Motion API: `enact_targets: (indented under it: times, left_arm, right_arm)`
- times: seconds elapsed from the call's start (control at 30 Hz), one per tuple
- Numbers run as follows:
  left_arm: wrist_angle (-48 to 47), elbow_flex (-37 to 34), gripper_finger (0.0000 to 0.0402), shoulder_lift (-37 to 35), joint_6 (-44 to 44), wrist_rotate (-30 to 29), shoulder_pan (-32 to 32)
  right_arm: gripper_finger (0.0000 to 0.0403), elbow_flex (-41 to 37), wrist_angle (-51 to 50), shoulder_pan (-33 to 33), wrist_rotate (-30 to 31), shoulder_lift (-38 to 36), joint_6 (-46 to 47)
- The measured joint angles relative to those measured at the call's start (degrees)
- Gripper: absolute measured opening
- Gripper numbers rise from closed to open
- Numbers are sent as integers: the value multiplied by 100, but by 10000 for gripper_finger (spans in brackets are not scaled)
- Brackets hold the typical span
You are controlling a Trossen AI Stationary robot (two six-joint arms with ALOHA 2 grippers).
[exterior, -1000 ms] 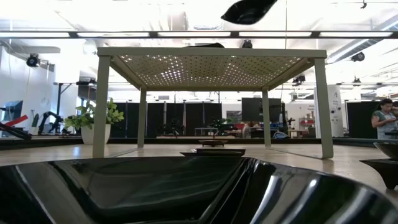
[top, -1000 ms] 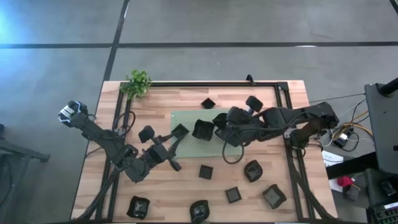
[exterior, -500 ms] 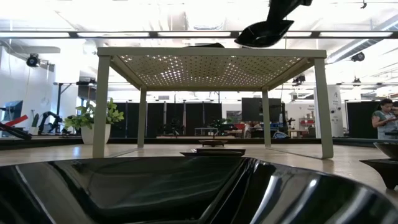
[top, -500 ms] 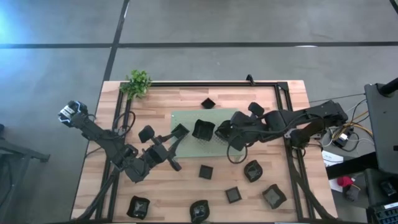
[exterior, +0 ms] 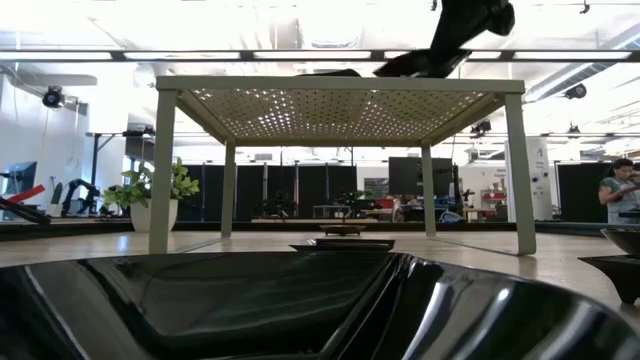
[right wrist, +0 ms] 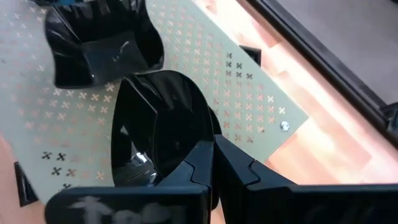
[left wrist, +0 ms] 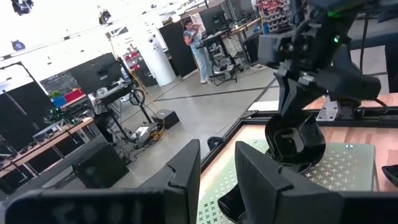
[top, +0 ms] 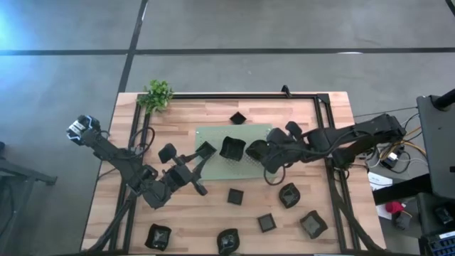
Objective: Pick & Place Mini shaped plates
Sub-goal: Stack the leaf shaped plate on top of the leaf shaped plate on the shelf
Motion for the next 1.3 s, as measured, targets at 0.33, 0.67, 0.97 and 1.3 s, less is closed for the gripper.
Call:
enact_targets:
  times: [0.33, 0.67, 0.97, 1.3]
  left_arm:
    - [-25, -1, 97, 0, -3, 25, 0]
    - [-541, -5, 97, -58, 15, 1635, 13]
    - [-746, -5, 97, -103, -36, 1800, 15]
    - [-768, -5, 97, -103, -42, 1802, 15]
  right_arm:
    - [8, -110, 212, -4, -76, 54, 46]
    - [9, -103, 275, -4, -86, 48, 221]
    - [10, -100, 269, -4, -127, 48, 238]
    - [75, -98, 258, -4, -125, 87, 188]
